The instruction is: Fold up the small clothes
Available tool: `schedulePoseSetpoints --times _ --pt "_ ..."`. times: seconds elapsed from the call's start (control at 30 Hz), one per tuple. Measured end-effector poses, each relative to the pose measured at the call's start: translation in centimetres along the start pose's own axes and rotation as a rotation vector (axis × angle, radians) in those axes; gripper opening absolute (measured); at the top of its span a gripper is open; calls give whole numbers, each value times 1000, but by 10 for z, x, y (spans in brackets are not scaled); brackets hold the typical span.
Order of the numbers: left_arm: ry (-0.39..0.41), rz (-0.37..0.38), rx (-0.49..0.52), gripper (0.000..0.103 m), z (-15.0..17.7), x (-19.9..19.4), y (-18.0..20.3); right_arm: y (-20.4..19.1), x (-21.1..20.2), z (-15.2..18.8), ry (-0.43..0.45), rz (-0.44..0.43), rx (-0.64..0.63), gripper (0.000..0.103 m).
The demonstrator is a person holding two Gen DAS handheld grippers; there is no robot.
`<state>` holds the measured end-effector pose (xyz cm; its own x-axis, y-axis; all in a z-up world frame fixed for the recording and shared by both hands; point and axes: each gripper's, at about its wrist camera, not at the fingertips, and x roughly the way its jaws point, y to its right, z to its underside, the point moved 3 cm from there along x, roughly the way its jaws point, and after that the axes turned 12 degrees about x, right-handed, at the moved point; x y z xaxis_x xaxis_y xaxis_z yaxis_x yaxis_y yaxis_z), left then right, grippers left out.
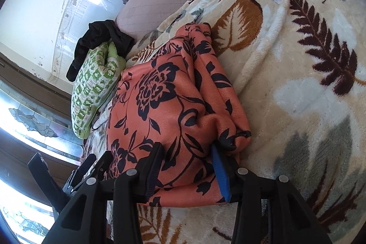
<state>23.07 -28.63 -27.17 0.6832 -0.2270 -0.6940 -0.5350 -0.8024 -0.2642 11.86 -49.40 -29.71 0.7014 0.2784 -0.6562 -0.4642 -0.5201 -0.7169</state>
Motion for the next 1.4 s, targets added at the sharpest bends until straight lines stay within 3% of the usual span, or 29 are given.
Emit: schedulePoseSetpoints --times 0.37,0.8,1.0,1.07,1.2,1.4 --pt "-3 4 -15 96 -1 7 -3 -13 4 6 6 41 -98 62" --pt "18 26 -33 96 -10 2 -9 -26 0 1 -5 68 -144 62" --pt "94 61 -122 96 -34 -16 -30 -46 -29 -11 125 -59 -188 62" --pt "62 80 -124 96 -37 -8 -29 -47 -24 -12 116 -69 -176 62" --pt "-115 159 -71 97 -20 30 -9 -39 5 -15 60 -31 -129 62" --pt "-102 178 -69 97 -16 33 -6 -39 12 -20 40 -7 -123 62"
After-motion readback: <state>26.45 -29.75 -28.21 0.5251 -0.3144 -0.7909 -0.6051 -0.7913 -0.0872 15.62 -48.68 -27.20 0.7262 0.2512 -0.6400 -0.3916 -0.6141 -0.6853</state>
